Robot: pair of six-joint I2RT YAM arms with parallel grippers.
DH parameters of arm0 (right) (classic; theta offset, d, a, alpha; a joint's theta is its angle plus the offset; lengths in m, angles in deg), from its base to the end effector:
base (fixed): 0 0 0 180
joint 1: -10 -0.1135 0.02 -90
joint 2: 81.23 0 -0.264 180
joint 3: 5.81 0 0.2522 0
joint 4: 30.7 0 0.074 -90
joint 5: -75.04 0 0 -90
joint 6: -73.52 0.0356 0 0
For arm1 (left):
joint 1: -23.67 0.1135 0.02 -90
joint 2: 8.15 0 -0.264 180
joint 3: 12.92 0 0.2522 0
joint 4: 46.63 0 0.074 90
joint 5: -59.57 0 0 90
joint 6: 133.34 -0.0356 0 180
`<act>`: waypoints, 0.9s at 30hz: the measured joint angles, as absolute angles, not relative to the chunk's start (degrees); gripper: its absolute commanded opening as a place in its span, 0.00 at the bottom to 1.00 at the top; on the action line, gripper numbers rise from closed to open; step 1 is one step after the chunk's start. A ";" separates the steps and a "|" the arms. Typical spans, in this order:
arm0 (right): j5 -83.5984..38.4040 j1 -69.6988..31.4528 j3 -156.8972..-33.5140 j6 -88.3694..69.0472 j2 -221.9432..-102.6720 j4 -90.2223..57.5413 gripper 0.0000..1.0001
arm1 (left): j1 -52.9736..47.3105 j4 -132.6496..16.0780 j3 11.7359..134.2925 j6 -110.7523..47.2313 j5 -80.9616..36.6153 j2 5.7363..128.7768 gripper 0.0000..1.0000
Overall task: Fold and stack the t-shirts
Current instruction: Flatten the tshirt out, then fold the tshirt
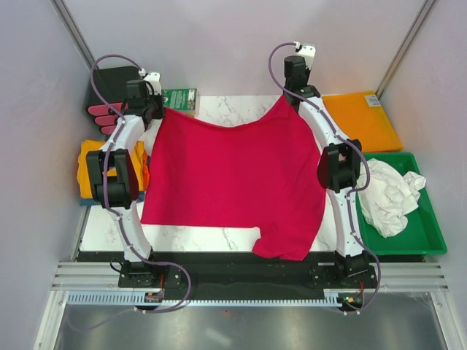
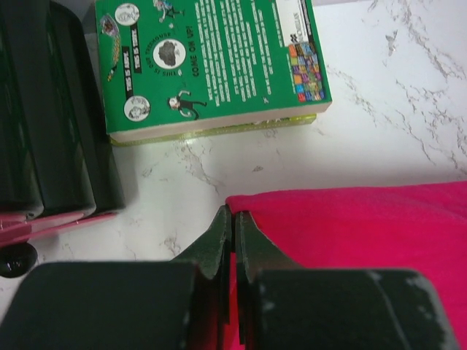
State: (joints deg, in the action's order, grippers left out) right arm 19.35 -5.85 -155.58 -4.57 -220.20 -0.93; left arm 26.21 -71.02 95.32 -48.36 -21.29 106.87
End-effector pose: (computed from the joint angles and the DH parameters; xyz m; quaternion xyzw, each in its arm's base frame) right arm 0.5487 0.1349 0.3004 0.1445 0.7832 -0.0999 0.5965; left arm 0.4753 0.0154 0.2665 0.0579 0.8673 -0.0370 0.4931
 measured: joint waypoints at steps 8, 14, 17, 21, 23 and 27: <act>17.77 -5.20 -157.83 -3.63 -221.78 -2.46 0.00 | 26.21 -71.29 99.56 -48.05 -21.40 109.69 0.02; 18.01 -5.88 -151.49 -3.31 -218.43 -3.31 0.00 | 26.21 -71.13 97.94 -47.85 -21.31 108.25 0.02; 18.32 -6.95 -142.79 -2.89 -212.40 -3.37 0.00 | 26.21 -71.15 94.71 -47.85 -20.96 104.67 0.02; 19.39 -9.04 -128.12 -1.27 -200.10 -4.38 0.00 | 26.21 -70.96 90.40 -48.07 -20.76 98.83 0.02; 19.94 -10.27 -120.39 -0.51 -193.47 -5.97 0.00 | 26.28 -70.87 89.01 -48.51 -20.78 96.77 0.02; 21.40 -12.21 -109.06 1.37 -183.00 -7.64 0.00 | 26.70 -70.50 87.13 -49.60 -20.89 95.55 0.02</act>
